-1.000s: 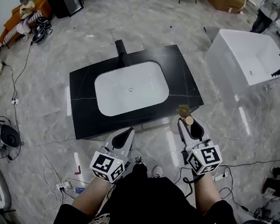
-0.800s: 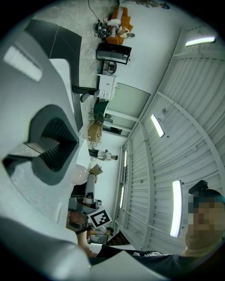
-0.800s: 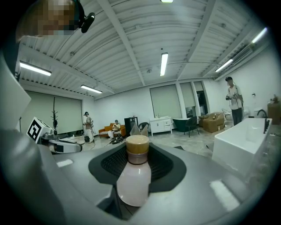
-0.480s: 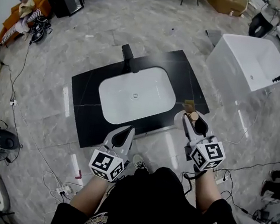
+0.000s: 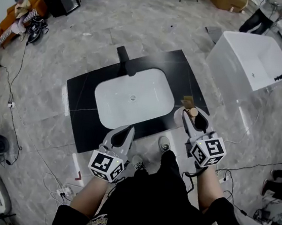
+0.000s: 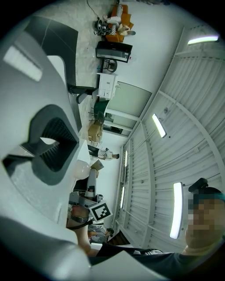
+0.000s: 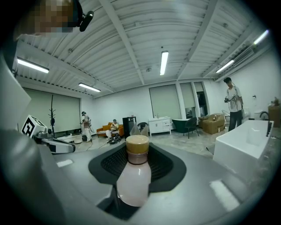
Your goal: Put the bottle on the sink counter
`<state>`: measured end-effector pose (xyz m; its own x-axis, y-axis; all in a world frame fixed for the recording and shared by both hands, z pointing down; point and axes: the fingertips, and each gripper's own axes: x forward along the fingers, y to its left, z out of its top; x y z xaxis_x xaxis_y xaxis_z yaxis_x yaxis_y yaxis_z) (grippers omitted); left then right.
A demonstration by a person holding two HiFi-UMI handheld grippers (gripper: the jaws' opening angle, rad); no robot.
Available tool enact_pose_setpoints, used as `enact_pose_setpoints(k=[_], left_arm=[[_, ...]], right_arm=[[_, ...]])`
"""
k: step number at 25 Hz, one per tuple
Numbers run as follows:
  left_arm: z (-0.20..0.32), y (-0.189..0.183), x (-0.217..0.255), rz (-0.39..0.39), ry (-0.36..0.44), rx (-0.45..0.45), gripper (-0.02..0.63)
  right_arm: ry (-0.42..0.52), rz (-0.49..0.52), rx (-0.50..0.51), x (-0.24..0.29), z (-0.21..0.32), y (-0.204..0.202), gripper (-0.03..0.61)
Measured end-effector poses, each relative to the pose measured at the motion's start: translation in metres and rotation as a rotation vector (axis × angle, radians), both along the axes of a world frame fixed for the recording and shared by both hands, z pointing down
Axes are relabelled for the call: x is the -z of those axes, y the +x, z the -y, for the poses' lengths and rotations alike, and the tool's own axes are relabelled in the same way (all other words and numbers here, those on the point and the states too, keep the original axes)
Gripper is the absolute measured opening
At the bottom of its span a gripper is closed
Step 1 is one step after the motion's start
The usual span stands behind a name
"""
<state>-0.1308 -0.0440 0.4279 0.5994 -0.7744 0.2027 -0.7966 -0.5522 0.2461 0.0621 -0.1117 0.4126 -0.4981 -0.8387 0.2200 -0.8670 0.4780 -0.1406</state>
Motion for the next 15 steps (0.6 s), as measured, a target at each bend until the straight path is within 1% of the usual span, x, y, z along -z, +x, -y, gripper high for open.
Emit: enact_pose_setpoints(k=[6,15], left_arm=[[0.029,0.009,0.002,-0.004,-0.004,0.068,0.0],[0.074,0.036,-0.006,-0.006,-0.027,0.107,0.0]], right_arm=[[-0.008,0.001,0.047,-0.003,0.042,0.009,0.166],[-0.005,-0.002,0.111,-0.01,0.102,0.023,0.166]])
